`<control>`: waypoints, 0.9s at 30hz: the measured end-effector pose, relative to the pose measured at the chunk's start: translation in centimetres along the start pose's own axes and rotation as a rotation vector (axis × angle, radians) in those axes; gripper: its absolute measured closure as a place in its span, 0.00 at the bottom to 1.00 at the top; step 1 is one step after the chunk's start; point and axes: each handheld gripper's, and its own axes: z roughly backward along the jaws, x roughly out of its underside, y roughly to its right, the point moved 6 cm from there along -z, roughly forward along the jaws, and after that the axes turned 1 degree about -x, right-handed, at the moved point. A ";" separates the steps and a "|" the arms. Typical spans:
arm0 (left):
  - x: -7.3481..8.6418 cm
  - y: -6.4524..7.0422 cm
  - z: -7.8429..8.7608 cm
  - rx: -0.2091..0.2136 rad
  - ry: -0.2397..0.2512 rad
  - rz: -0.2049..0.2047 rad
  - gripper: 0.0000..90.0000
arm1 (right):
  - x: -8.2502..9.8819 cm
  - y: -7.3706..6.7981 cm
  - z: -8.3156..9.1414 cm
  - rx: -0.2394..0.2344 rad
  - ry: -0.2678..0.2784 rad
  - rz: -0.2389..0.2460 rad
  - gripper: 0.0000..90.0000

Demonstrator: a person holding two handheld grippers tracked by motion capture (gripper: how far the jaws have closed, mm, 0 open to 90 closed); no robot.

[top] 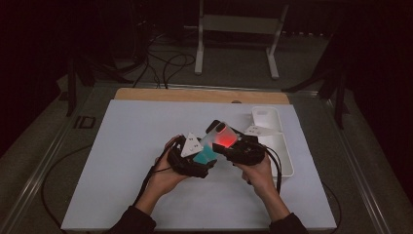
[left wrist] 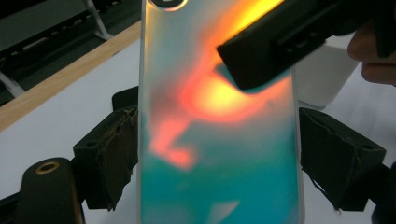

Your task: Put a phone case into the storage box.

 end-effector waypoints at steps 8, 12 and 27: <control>0.1 0.2 -0.3 -0.010 -0.009 -0.003 0.19 | -0.5 -0.8 -0.1 -0.035 0.028 -0.023 0.86; 0.2 0.2 -0.2 -0.043 -0.013 -0.023 0.19 | -0.6 -1.1 -0.3 -0.030 0.017 -0.037 0.89; 1.1 -1.2 0.6 0.075 0.010 0.114 0.19 | -1.1 -1.5 0.4 -0.022 0.025 0.032 0.97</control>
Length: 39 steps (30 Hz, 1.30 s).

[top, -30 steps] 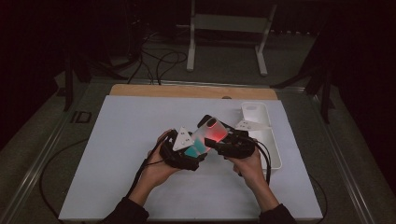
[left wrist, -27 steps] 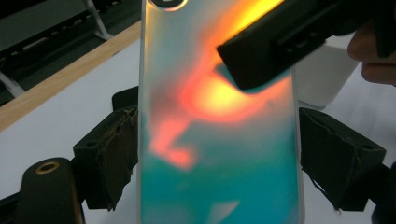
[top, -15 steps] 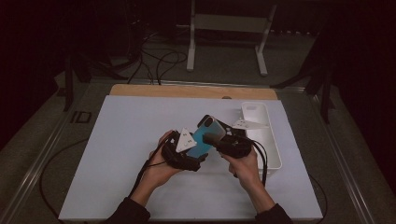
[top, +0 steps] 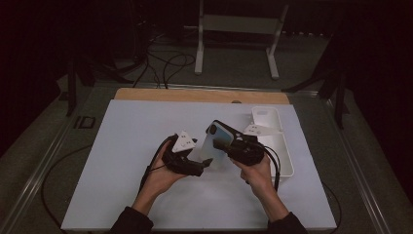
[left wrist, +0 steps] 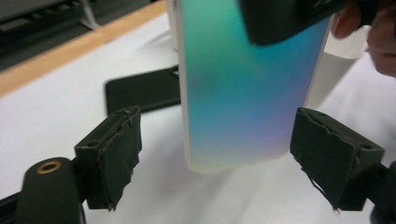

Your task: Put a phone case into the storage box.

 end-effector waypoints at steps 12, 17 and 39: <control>0.9 0.7 0.2 0.164 0.007 0.033 0.24 | -0.4 -1.5 1.8 -0.125 0.035 0.117 0.97; 0.7 1.3 0.2 0.221 0.009 0.016 0.29 | -0.4 -1.9 1.7 -0.183 0.028 0.121 0.96; 1.4 2.0 0.4 0.305 0.007 -0.033 0.84 | 0.2 -1.6 1.2 -0.192 -0.023 0.167 0.64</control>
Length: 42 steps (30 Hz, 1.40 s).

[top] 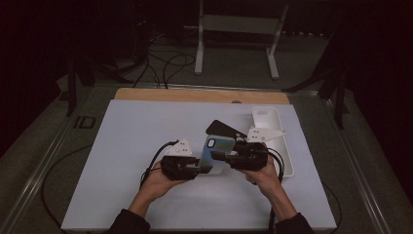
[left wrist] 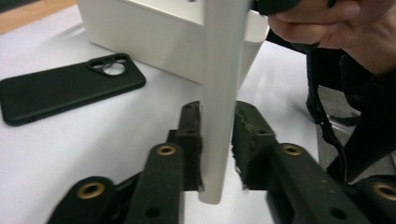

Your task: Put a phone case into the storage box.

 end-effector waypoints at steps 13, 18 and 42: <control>-0.1 -0.9 0.7 -0.127 0.013 0.018 0.90 | 0.7 0.6 -0.7 0.163 -0.081 -0.004 0.14; 0.0 -1.3 0.8 -0.173 0.022 0.044 0.90 | 0.6 1.0 -0.4 0.231 -0.086 -0.037 0.13; 0.4 -0.9 -0.9 -0.313 -0.021 0.053 0.90 | -1.8 1.2 -1.9 0.330 0.025 -0.200 0.16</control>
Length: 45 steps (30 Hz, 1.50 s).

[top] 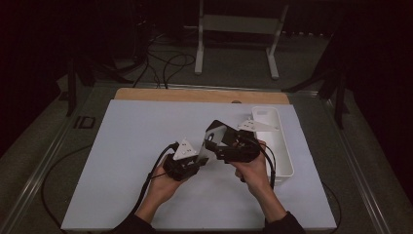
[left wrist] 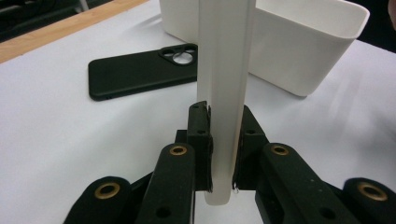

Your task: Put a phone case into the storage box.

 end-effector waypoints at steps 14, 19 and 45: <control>0.0 0.7 -0.4 0.033 0.005 0.034 0.90 | 0.2 0.3 -0.5 0.029 0.026 -0.039 0.19; 0.0 0.8 -0.1 0.039 0.012 0.018 0.82 | 0.1 0.1 -0.3 0.019 0.034 -0.035 0.19; 2.5 -3.8 5.5 -0.192 0.074 0.072 0.04 | 0.0 0.9 -0.1 0.042 0.034 -0.029 0.19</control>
